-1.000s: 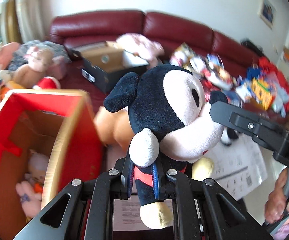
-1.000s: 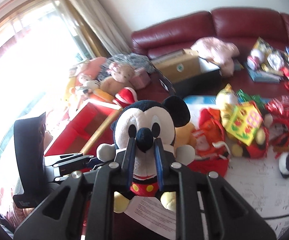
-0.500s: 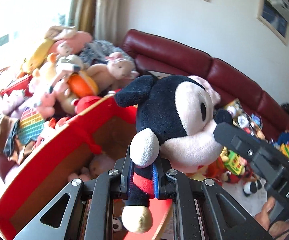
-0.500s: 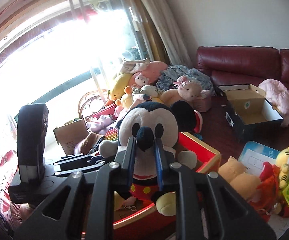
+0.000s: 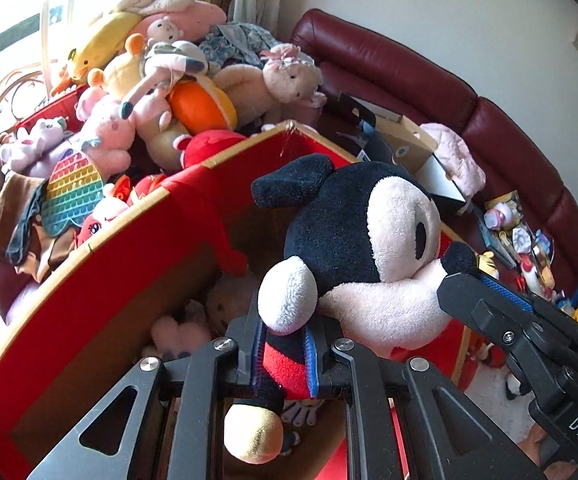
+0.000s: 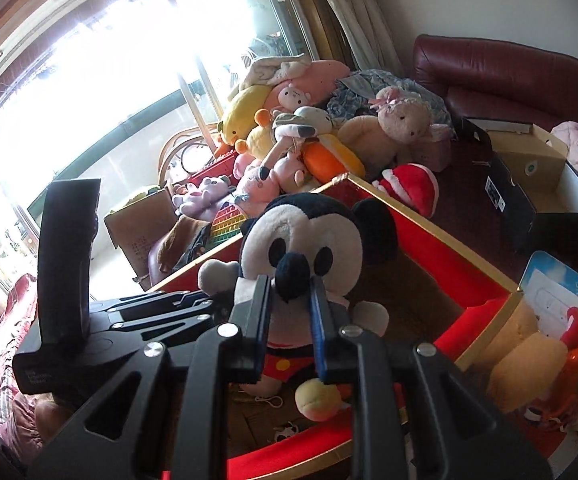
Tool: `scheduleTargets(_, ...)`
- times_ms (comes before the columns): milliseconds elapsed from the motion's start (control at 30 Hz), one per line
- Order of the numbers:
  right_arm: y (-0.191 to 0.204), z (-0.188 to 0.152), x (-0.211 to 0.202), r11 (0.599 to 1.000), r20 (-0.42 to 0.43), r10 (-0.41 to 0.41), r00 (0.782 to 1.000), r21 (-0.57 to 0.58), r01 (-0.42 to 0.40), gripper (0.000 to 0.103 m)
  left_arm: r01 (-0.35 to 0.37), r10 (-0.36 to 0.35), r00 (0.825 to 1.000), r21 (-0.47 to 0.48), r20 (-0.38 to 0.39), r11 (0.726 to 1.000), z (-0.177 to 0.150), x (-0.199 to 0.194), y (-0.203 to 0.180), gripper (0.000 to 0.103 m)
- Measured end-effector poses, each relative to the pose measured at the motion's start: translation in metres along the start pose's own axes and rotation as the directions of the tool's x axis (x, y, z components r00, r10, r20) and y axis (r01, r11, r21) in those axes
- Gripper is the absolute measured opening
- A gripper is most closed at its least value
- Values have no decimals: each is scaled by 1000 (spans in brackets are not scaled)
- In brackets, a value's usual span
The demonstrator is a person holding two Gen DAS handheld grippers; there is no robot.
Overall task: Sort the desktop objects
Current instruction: 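Lift the Mickey plush with both tools and carry it over the red box, then open both tools to drop the Mickey plush into the red box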
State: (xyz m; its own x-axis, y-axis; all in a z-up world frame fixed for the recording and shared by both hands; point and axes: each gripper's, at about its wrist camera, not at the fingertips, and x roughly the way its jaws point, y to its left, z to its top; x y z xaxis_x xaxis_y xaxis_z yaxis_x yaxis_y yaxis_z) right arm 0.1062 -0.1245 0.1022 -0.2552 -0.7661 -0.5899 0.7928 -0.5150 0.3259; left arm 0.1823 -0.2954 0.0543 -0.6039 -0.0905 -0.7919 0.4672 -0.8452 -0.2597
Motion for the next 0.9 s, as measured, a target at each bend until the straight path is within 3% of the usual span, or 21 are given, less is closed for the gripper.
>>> scheduleTargets(67, -6, -3, 7, 1000, -29, -20, 999, 17, 21, 27, -13, 13, 999, -15, -33, 1000, -3, 9, 1, 14)
scheduleTargets(100, -11, -4, 10, 999, -40, -25, 999, 30, 27, 39, -24, 23, 999, -18, -40, 1000, -5, 10, 1, 16)
scheduleTargets(133, -12, -5, 9, 999, -36, -30, 999, 35, 31, 50, -34, 33, 999, -18, -41, 999, -6, 10, 0, 24)
scheduleTargets(167, -14, -6, 7, 999, -29, -35, 999, 39, 36, 53, -47, 46, 998, -15, -38, 999, -7, 8, -2, 30)
scheduleTargets(233, -16, -6, 0, 998, -12, -44, 999, 41, 45, 61, -82, 82, 997, 2, -14, 997, -7, 1, -7, 58)
scheduleTargets(300, -19, -6, -9, 998, 8, -52, 999, 42, 52, 65, -107, 107, 994, 15, 17, 994, -6, -7, -13, 68)
scheduleTargets(900, -62, -38, -89, 978, 106, -114, 988, 189, 93, 68, -49, 33, 995, 172, 95, 984, -19, -47, -95, 68)
